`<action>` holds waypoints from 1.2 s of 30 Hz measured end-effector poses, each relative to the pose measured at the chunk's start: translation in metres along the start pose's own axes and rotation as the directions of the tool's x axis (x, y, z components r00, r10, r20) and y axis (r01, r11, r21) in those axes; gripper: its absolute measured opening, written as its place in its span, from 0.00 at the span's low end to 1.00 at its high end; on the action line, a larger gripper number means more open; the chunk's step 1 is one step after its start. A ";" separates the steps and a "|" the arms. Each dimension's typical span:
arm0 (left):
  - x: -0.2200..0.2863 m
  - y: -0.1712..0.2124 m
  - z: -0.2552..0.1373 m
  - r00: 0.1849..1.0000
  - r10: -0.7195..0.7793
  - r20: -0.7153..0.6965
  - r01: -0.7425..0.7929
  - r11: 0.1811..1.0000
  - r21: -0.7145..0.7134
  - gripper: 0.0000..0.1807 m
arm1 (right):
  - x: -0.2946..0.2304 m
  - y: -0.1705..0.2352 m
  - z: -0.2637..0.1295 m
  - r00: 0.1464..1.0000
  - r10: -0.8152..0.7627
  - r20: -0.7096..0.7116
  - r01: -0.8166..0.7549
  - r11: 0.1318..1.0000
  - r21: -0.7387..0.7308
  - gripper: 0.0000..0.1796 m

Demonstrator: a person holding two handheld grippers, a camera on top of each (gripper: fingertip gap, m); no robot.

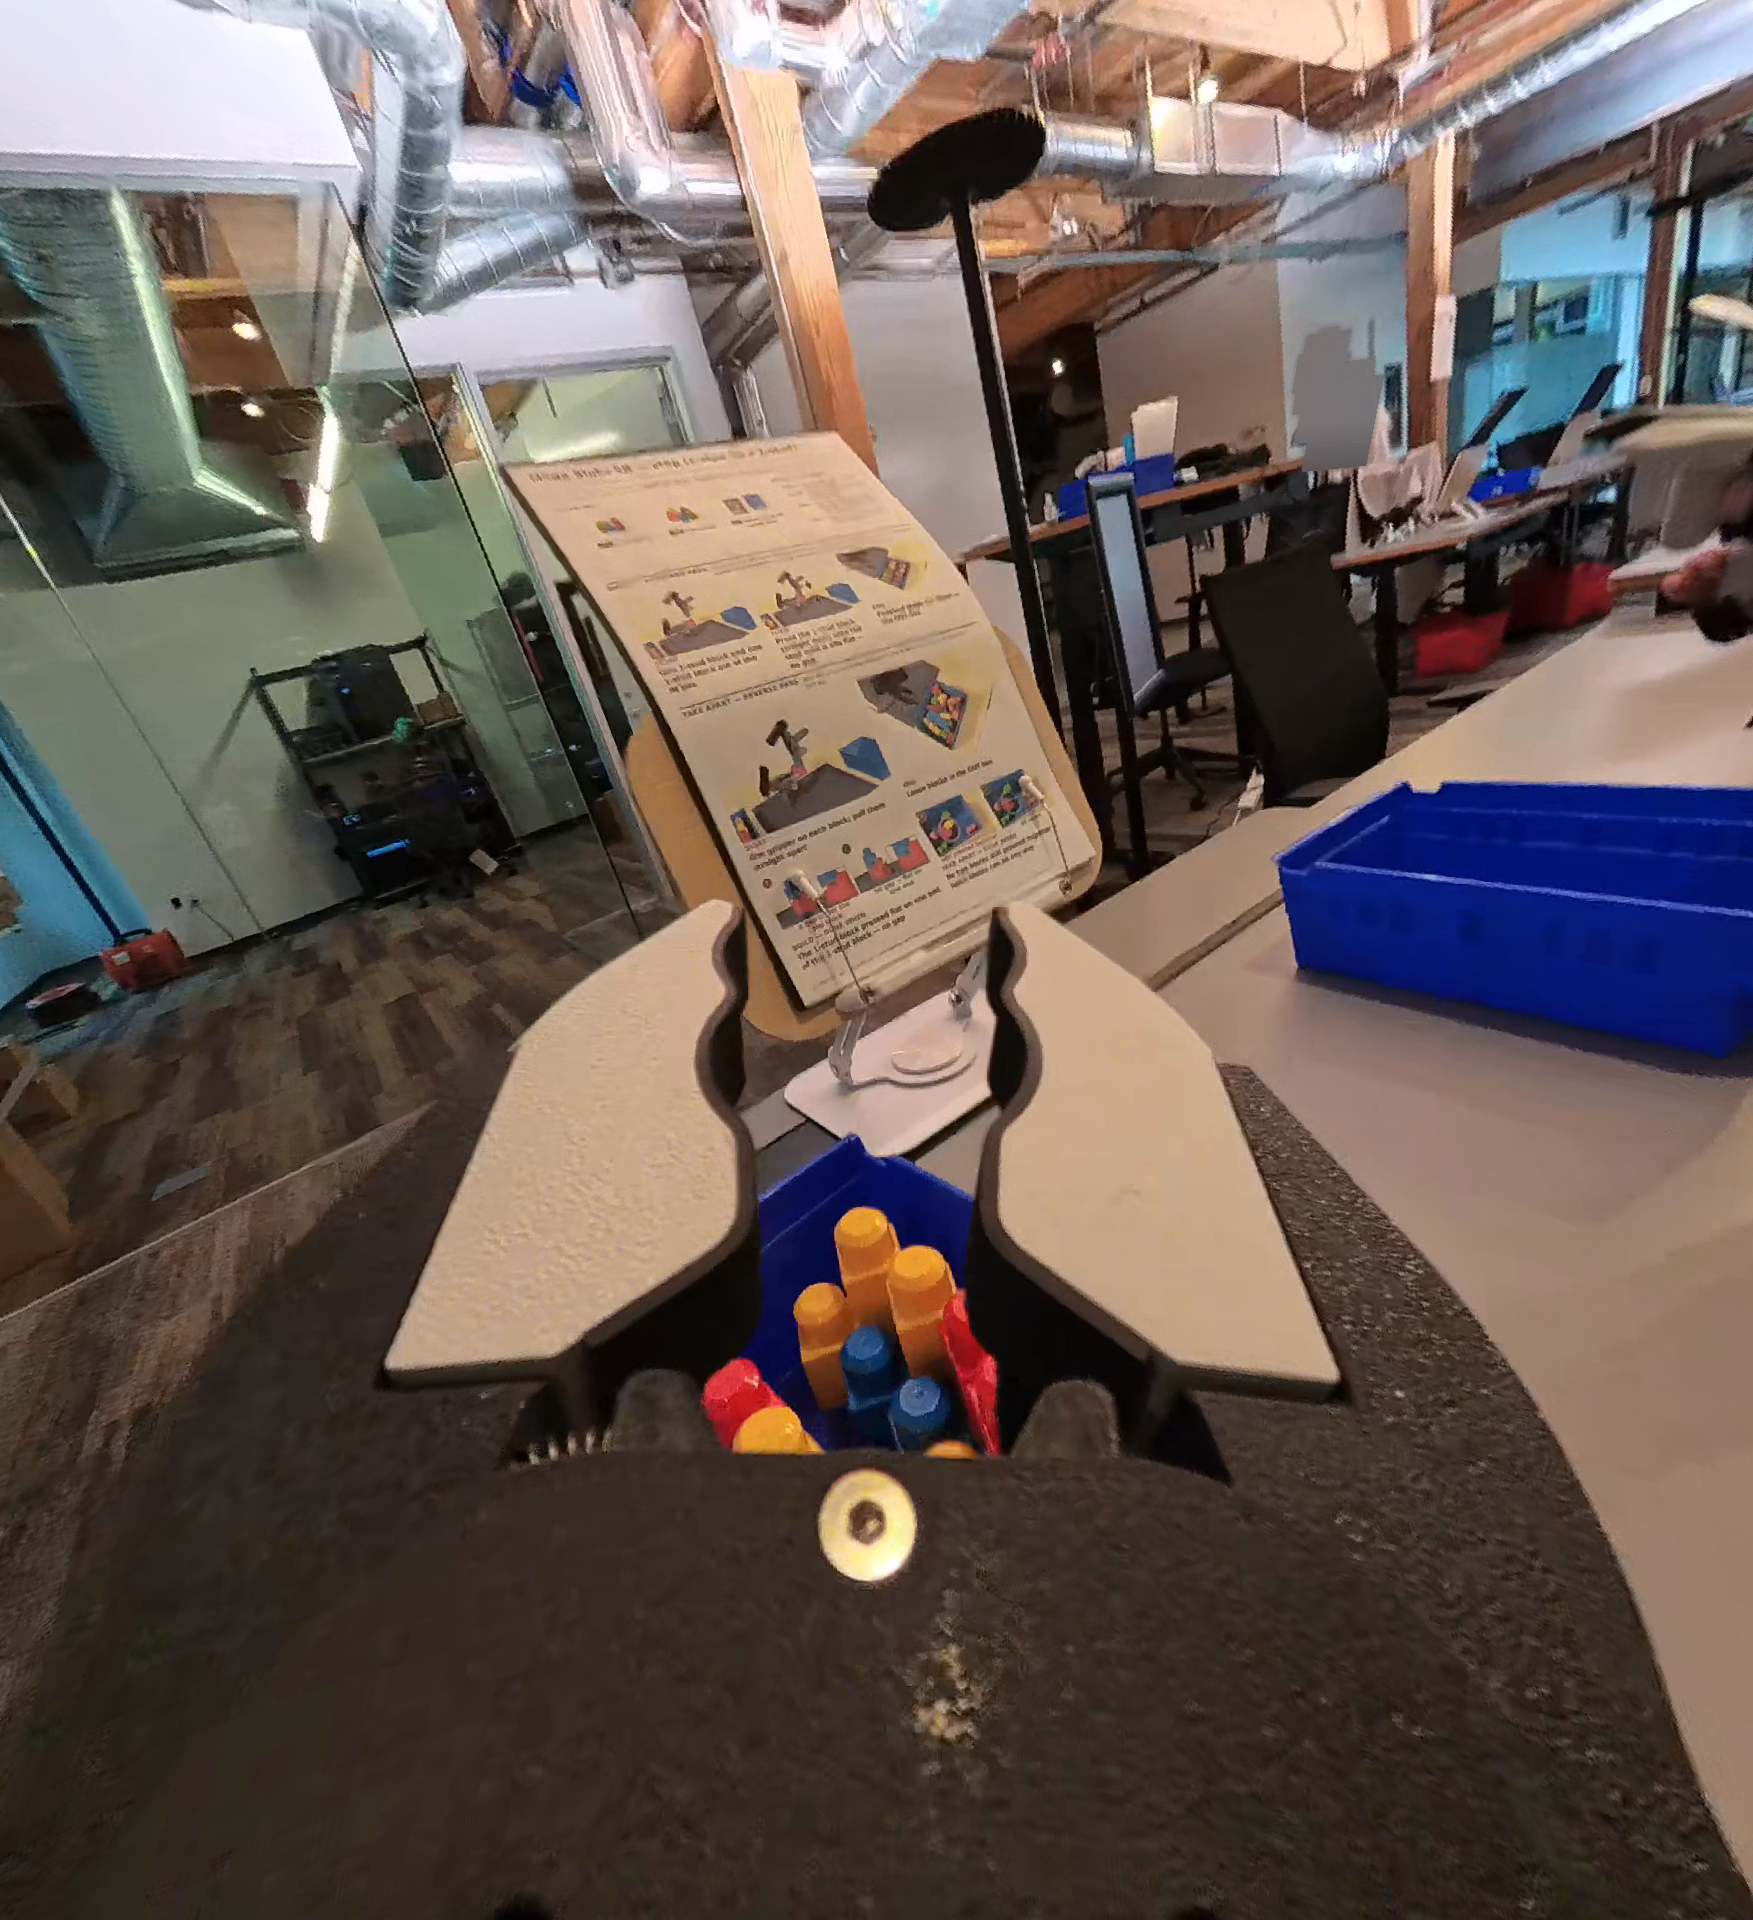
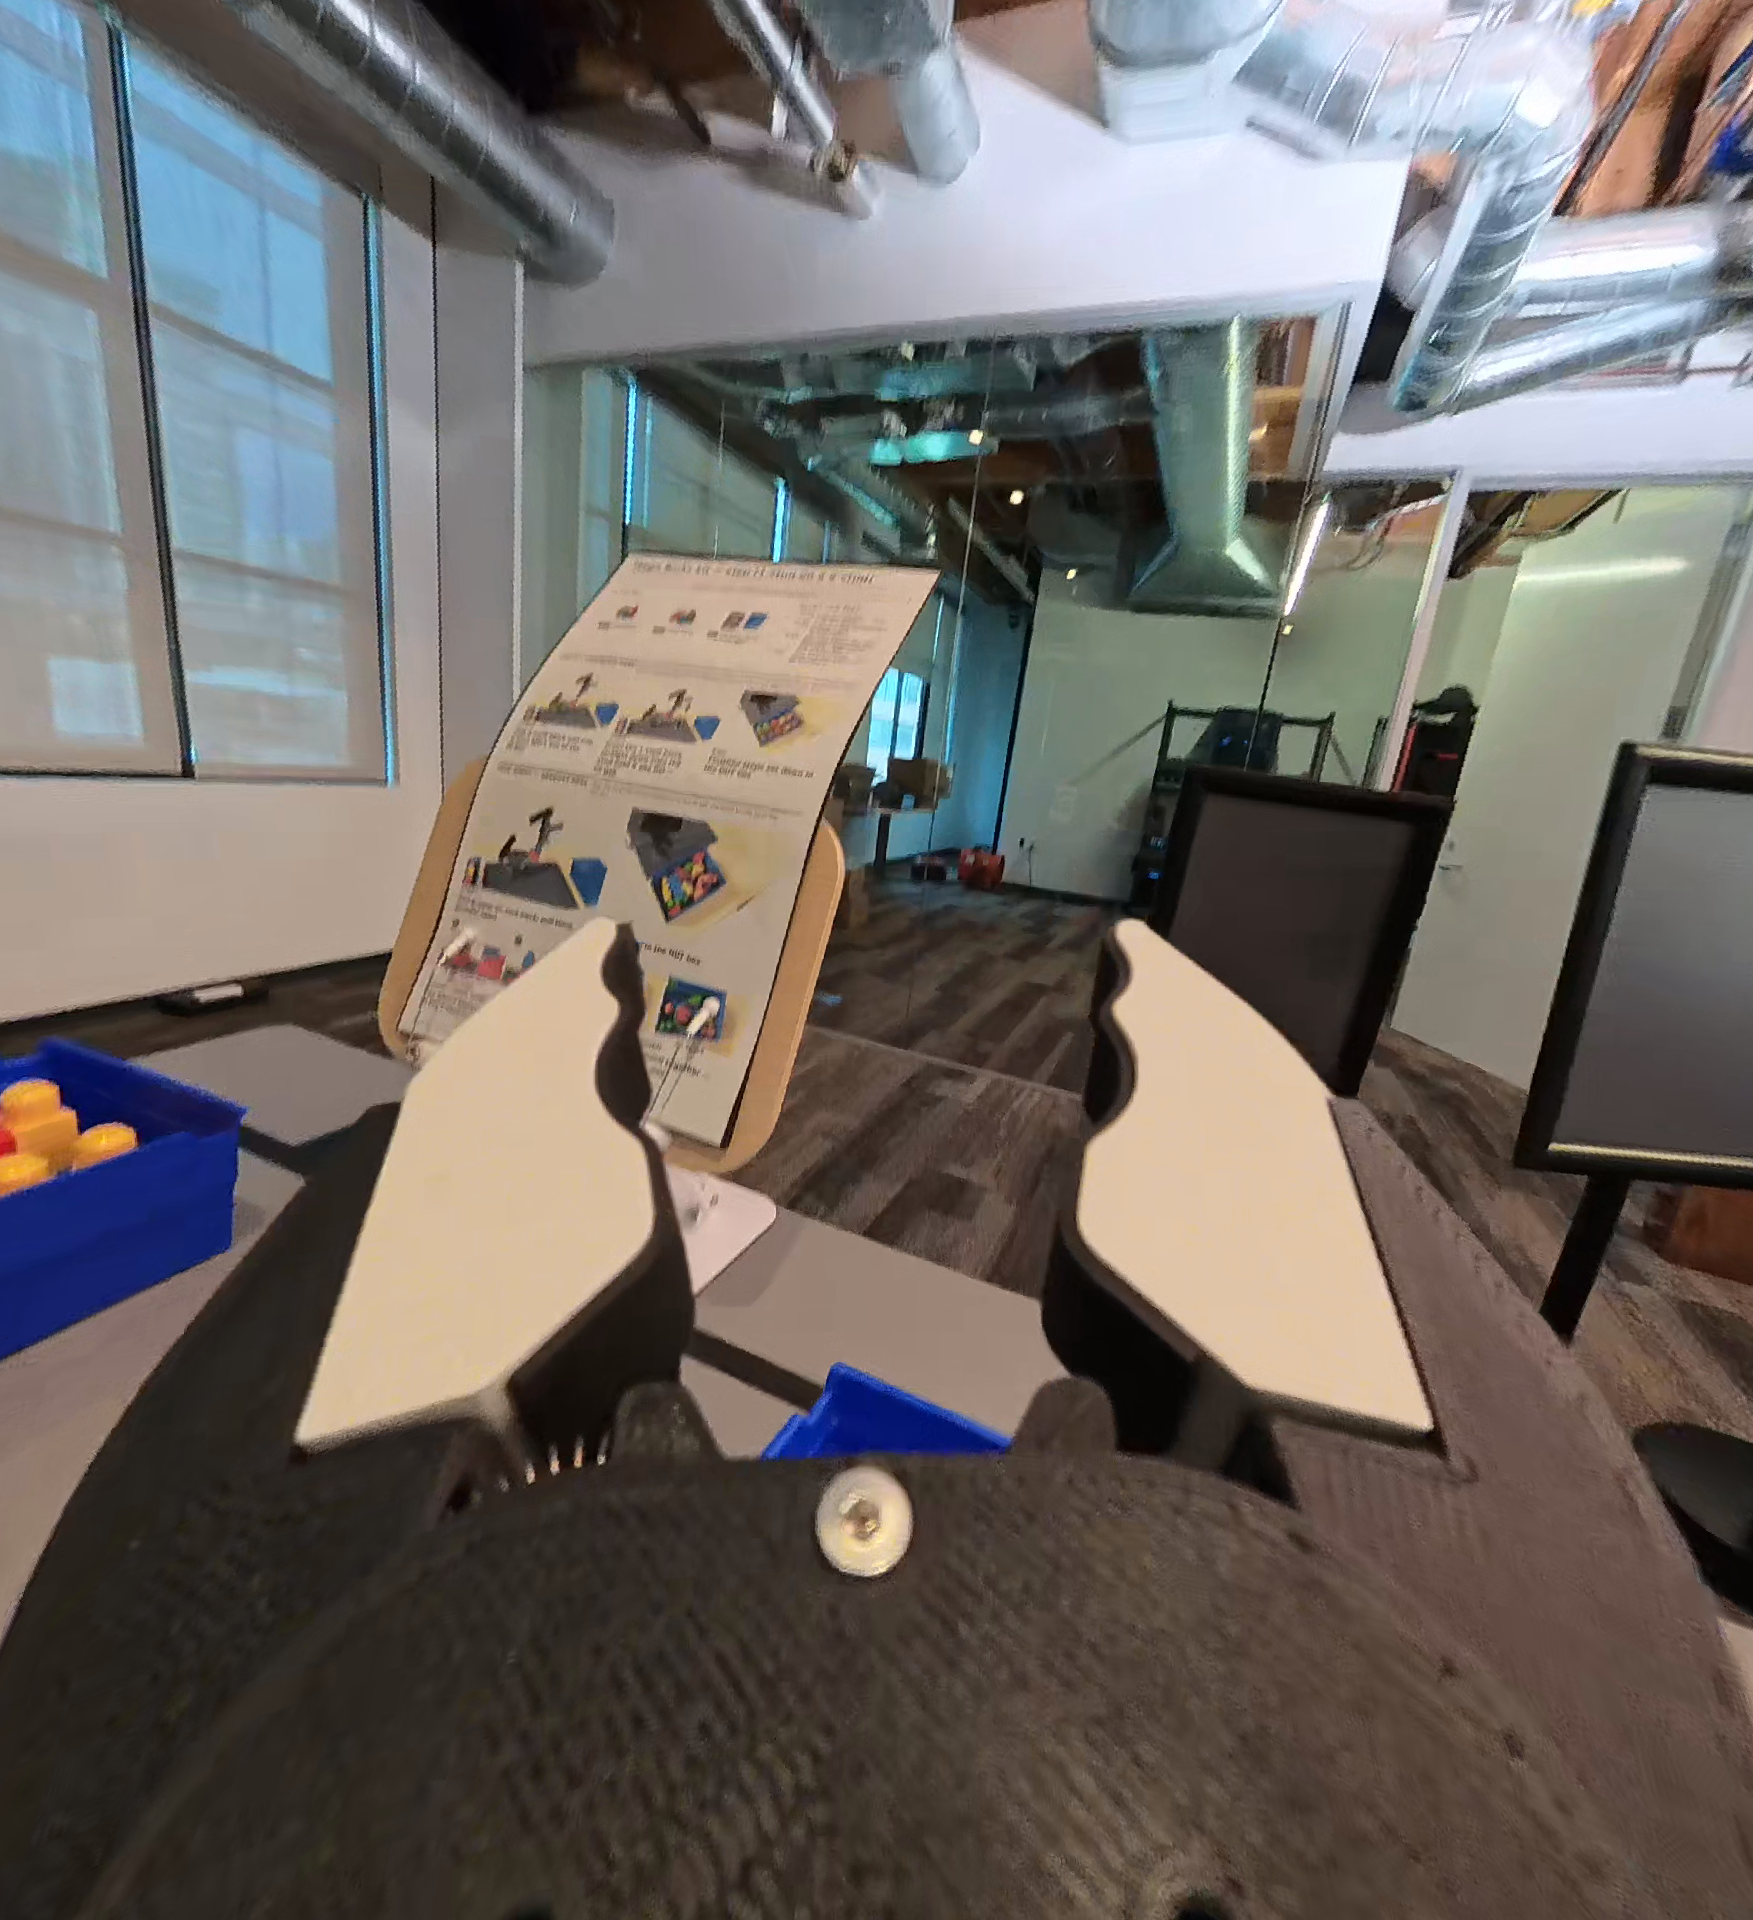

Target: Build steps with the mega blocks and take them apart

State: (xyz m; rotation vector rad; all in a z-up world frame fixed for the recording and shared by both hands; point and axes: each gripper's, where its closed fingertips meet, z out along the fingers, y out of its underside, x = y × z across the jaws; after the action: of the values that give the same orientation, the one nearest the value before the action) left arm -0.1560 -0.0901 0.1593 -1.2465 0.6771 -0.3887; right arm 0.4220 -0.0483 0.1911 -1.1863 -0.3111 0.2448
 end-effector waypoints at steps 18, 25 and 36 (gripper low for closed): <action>0.022 0.038 0.030 0.992 -0.019 -0.127 -0.001 0.988 -0.154 0.25 | 0.011 -0.006 -0.002 0.998 -0.015 -0.062 0.019 0.998 0.061 0.39; 0.023 0.029 0.028 0.984 -0.080 -0.160 0.067 0.994 -0.084 0.24 | -0.009 0.008 0.009 0.999 -0.051 0.017 0.051 0.999 -0.006 0.42; 0.036 0.044 0.026 0.976 -0.024 -0.218 -0.013 0.986 -0.165 0.23 | -0.026 0.024 0.013 0.985 0.057 0.165 -0.053 0.998 -0.027 0.37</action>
State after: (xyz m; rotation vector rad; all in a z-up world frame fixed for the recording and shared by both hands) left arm -0.1158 -0.0810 0.1126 -1.3753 0.9098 -0.4874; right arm 0.3930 -0.0378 0.1707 -1.2006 -0.4273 0.3902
